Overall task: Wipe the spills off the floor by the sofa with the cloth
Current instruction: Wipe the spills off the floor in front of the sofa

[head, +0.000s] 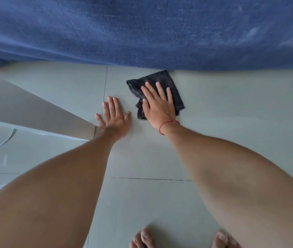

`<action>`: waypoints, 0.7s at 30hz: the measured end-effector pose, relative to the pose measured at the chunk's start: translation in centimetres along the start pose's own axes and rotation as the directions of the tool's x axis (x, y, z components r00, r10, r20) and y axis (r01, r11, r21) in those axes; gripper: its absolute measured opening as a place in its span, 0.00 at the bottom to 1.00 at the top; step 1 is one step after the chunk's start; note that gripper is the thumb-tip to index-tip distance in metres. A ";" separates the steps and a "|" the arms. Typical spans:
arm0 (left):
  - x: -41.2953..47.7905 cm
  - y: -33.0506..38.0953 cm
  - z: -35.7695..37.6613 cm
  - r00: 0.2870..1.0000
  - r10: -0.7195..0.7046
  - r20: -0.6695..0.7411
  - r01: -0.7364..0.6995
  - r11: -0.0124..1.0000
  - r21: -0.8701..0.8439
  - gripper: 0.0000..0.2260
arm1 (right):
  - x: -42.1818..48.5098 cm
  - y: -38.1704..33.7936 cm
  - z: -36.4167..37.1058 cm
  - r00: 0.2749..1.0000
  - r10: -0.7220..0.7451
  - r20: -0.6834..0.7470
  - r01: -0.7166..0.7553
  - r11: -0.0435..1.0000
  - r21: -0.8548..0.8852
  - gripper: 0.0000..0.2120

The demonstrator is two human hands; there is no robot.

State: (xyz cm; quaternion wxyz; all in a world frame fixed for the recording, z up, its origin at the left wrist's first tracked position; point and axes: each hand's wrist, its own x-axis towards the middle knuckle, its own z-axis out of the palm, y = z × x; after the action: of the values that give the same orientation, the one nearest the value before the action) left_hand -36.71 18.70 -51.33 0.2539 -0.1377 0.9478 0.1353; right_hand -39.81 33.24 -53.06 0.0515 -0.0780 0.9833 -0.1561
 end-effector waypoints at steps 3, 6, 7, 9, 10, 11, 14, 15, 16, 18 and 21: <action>-0.2 0.0 0.0 1.000 -0.004 -0.006 0.004 1.000 -0.017 0.30 | -1.2 4.6 -1.1 0.975 0.198 -0.098 -0.197 0.980 0.021 0.23; -0.3 0.1 0.0 1.000 -0.003 -0.009 0.003 1.000 -0.021 0.30 | -4.2 10.5 -2.6 0.870 0.466 -0.162 -0.463 0.884 0.061 0.25; -0.3 0.2 0.0 1.000 -0.004 -0.010 0.004 1.000 -0.021 0.30 | -5.3 11.9 -3.2 0.836 0.523 -0.163 -0.521 0.851 0.062 0.26; -0.4 0.2 0.0 1.000 -0.006 -0.012 0.006 1.000 -0.020 0.30 | -6.4 12.9 -3.6 0.801 0.576 -0.160 -0.576 0.816 0.053 0.27; -0.4 0.3 0.0 1.000 -0.007 -0.015 0.007 1.000 -0.022 0.29 | -6.2 12.7 -3.6 0.784 0.599 -0.162 -0.598 0.799 0.058 0.27; -0.4 0.3 0.0 1.000 -0.009 -0.019 0.009 1.000 -0.023 0.29 | -5.7 12.0 -3.4 0.760 0.629 -0.162 -0.627 0.776 0.073 0.27; -0.3 0.4 0.2 0.999 -0.014 -0.041 0.013 1.000 -0.018 0.29 | -4.1 8.0 -2.4 0.755 0.636 -0.160 -0.630 0.771 0.093 0.27; -0.3 0.4 0.2 0.999 -0.014 -0.044 0.013 1.000 -0.020 0.29 | -3.9 6.2 -2.0 0.804 0.575 -0.151 -0.568 0.818 0.090 0.27; -0.3 0.3 0.2 0.999 -0.011 -0.039 0.011 1.000 -0.019 0.29 | -3.8 4.4 -1.5 0.859 0.496 -0.126 -0.489 0.868 0.085 0.27; -0.2 0.2 0.1 1.000 -0.010 -0.016 0.010 1.000 -0.015 0.30 | -3.7 1.8 -0.8 0.923 0.380 -0.067 -0.374 0.924 0.082 0.27; -0.6 0.6 -0.6 0.998 -0.040 -0.047 0.040 0.999 -0.020 0.30 | -3.4 1.6 -1.3 0.936 0.350 0.026 -0.350 0.922 0.165 0.28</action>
State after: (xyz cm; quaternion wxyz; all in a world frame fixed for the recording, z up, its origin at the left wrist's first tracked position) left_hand -36.69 19.18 -50.47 0.2327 -0.1623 0.9492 0.1361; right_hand -36.82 35.73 -52.10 0.0827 0.1037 0.9649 -0.2266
